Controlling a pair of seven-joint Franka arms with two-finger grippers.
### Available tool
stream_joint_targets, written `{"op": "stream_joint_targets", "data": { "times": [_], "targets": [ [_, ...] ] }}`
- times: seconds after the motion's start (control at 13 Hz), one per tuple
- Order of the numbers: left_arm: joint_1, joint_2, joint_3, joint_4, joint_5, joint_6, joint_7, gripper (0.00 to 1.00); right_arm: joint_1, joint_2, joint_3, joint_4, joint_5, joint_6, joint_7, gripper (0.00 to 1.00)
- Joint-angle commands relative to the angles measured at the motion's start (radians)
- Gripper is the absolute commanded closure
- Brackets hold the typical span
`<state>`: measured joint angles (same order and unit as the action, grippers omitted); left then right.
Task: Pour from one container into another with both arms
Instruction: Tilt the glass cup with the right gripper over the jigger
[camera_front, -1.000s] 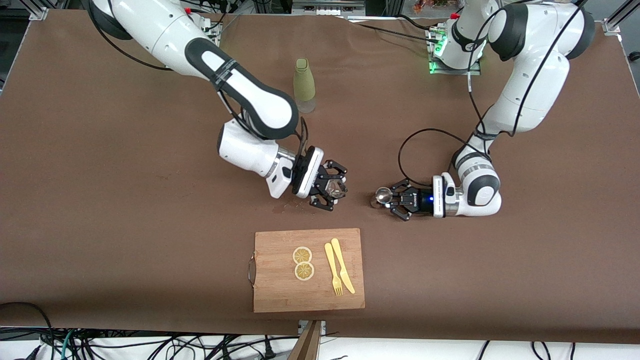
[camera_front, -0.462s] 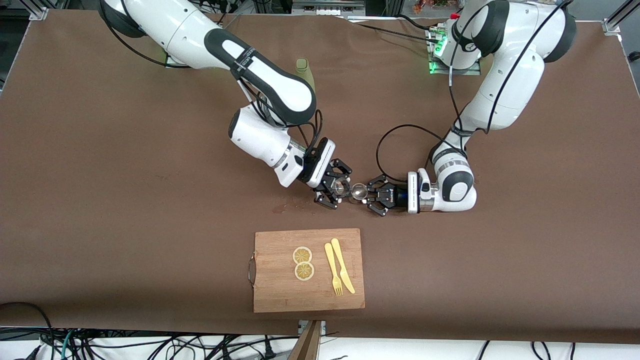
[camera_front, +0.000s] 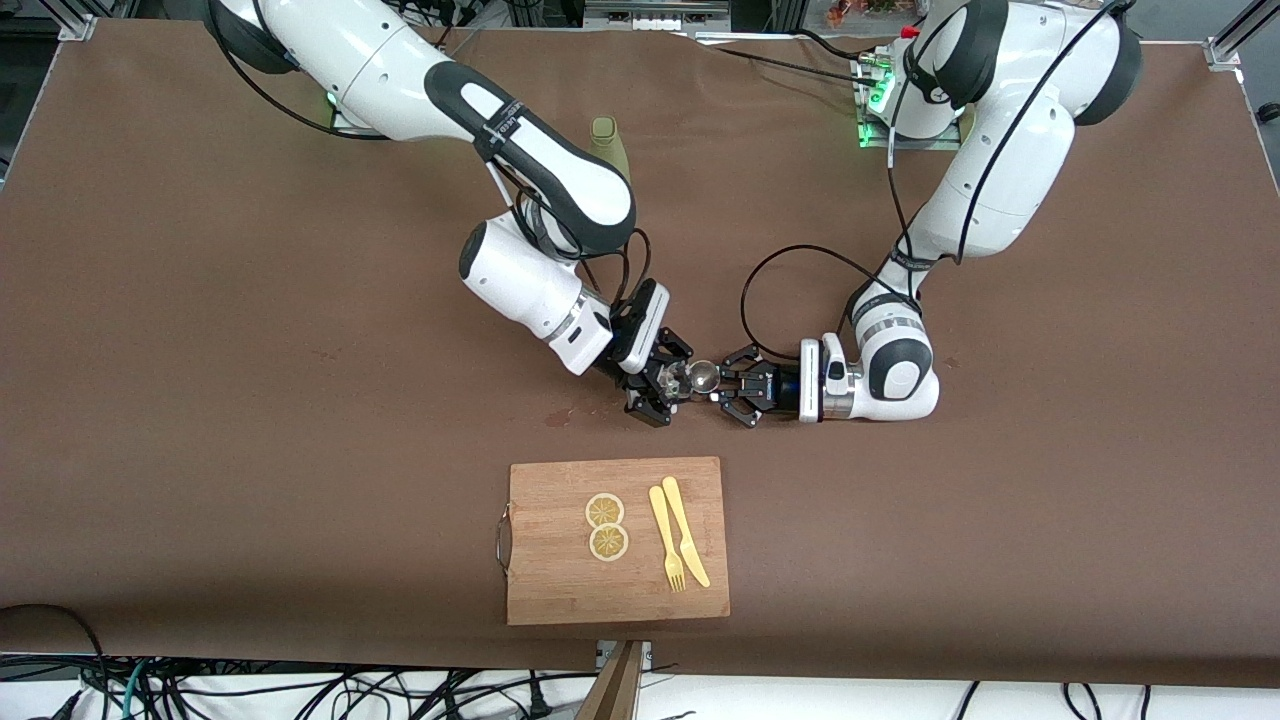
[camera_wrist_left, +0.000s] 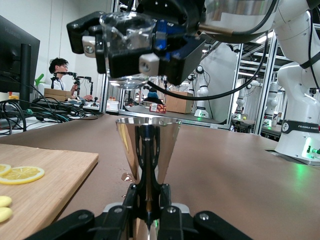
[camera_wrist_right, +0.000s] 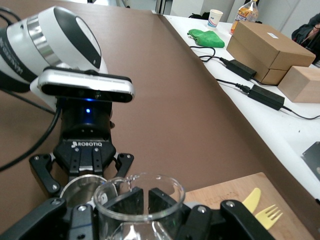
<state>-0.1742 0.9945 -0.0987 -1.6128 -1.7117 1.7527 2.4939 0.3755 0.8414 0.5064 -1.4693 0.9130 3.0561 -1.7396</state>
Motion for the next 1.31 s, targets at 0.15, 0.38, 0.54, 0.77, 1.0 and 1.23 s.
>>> {"op": "stream_joint_targets", "data": {
  "times": [0.15, 0.38, 0.54, 0.77, 1.0, 1.23],
  "targets": [
    [-0.024, 0.018, -0.001, 0.036, -0.035, 0.036, 0.026, 1.0, 0.013, -0.021, -0.02, -0.039, -0.037, 0.01, -0.134, 1.0],
    [-0.031, 0.019, -0.001, 0.039, -0.035, 0.041, 0.022, 1.0, 0.014, -0.019, -0.022, -0.04, -0.037, 0.015, -0.272, 1.0],
    [-0.033, 0.019, -0.001, 0.04, -0.035, 0.041, 0.022, 1.0, 0.014, -0.019, -0.022, -0.04, -0.037, 0.015, -0.313, 1.0],
    [-0.036, 0.019, -0.001, 0.05, -0.032, 0.062, 0.022, 1.0, 0.019, -0.018, -0.029, -0.04, -0.037, 0.016, -0.391, 1.0],
    [-0.044, 0.019, -0.001, 0.051, -0.034, 0.065, 0.02, 1.0, 0.045, -0.018, -0.051, -0.04, -0.039, 0.021, -0.439, 1.0],
    [-0.044, 0.021, -0.001, 0.051, -0.034, 0.065, 0.02, 1.0, 0.083, -0.018, -0.092, -0.04, -0.048, 0.024, -0.443, 1.0]
  ]
}}
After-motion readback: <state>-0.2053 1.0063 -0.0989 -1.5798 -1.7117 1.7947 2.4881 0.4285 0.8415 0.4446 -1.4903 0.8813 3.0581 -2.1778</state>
